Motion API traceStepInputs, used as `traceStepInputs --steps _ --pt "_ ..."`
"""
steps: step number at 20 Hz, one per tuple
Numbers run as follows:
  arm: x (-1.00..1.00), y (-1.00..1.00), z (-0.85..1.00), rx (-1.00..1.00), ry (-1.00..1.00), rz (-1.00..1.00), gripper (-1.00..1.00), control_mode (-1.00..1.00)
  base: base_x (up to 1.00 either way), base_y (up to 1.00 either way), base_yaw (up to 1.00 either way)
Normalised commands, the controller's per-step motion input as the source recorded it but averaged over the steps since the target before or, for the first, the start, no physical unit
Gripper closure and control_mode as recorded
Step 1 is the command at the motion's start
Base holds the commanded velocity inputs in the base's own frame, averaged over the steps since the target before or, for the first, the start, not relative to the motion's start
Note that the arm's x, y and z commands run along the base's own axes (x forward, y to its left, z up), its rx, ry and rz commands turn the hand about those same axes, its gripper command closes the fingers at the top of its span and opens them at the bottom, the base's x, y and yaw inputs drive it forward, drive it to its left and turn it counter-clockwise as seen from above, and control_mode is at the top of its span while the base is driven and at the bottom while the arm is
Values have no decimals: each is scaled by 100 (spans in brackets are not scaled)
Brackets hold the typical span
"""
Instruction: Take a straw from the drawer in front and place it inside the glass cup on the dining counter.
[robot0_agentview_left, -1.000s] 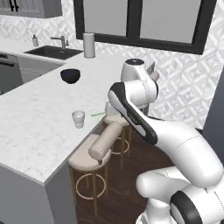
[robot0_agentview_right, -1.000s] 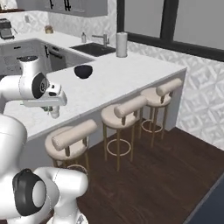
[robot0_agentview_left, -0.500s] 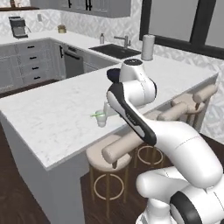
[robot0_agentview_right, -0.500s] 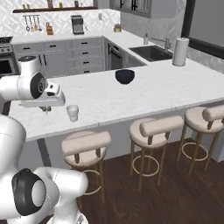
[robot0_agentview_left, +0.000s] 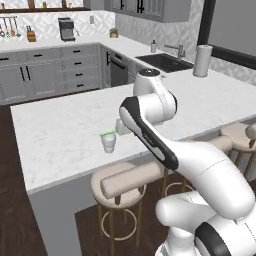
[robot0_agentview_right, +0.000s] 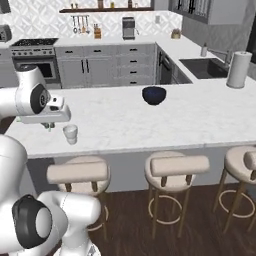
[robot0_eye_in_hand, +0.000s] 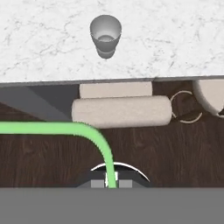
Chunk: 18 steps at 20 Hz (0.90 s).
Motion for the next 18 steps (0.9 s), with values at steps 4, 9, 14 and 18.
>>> traceStepInputs --steps 4,9,14,18 --pt "0 0 0 0 0 0 100 100 91 -20 19" --pt "0 0 0 0 0 0 100 100 100 -1 12" --pt "15 0 5 0 -1 7 100 -100 53 0 7" --pt "6 0 22 -18 -15 19 100 -100 0 0 0"
